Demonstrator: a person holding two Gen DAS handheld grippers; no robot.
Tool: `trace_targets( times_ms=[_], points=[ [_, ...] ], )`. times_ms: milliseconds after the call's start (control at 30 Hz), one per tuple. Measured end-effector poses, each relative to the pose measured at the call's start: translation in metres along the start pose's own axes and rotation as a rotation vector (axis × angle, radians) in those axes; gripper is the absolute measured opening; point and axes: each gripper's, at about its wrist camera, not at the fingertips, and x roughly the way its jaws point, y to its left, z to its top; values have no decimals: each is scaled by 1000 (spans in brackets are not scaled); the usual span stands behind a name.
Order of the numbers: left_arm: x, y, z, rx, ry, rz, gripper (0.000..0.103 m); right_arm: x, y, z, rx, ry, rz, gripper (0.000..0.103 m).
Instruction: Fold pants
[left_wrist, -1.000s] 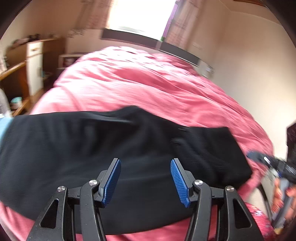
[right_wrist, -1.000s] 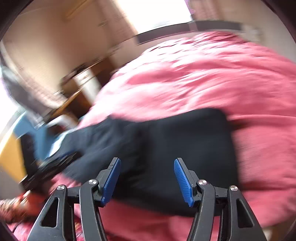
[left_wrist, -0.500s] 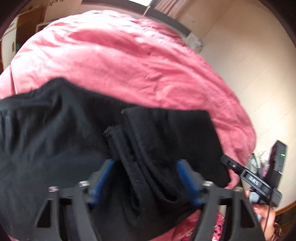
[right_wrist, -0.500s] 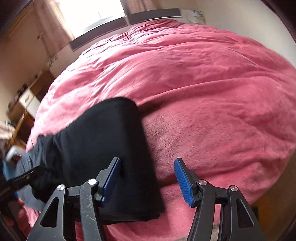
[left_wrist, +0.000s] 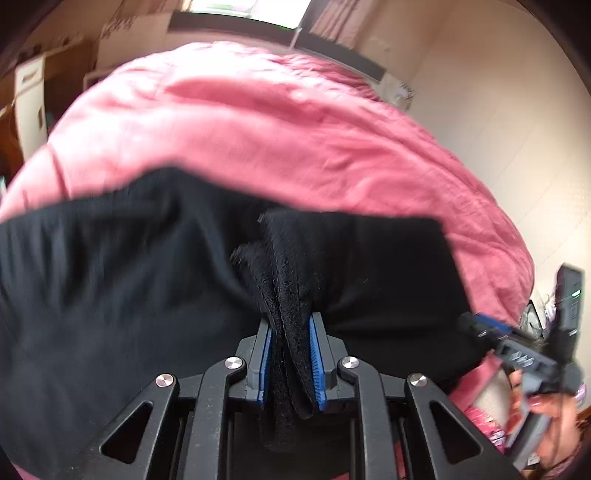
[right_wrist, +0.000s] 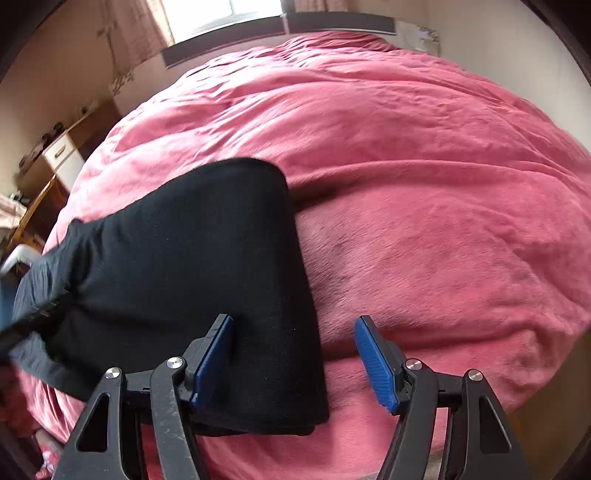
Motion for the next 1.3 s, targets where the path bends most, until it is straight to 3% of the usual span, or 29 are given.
trace_targets(
  times_ms=[133, 267, 333, 433, 533, 600, 733, 900, 1067, 1300],
  points=[
    [0, 9, -9, -47, -28, -39, 24, -9, 0, 6, -11, -44, -6, 68],
    [-2, 12, -13, -56, -49, -41, 27, -30, 2, 26, -30, -168, 86, 43],
    [-3, 13, -15, -61, -57, -43, 28, -30, 9, 41, -52, -190, 138, 41],
    [-1, 14, -13, -55, -60, -43, 29, -11, 19, 59, -70, -162, 198, 31],
    [0, 14, -12, -52, -58, -36, 30, 28, 29, 70, -113, -83, 136, 29],
    [1, 12, -13, -31, -60, -27, 30, 53, 24, 70, -122, -30, 75, 20],
    [5, 8, -14, 11, -68, 0, 33, 55, 11, 66, -64, -40, 81, 19],
    [0, 15, -15, -50, -91, -20, 40, 3, 8, 41, -55, -89, 98, 23],
    [-13, 20, -13, -57, -110, -19, 40, -8, 18, -4, -111, 12, 76, 24],
    [-53, 58, -7, -174, -178, 40, 39, 0, 18, -14, -124, 44, 28, 24]
  ],
)
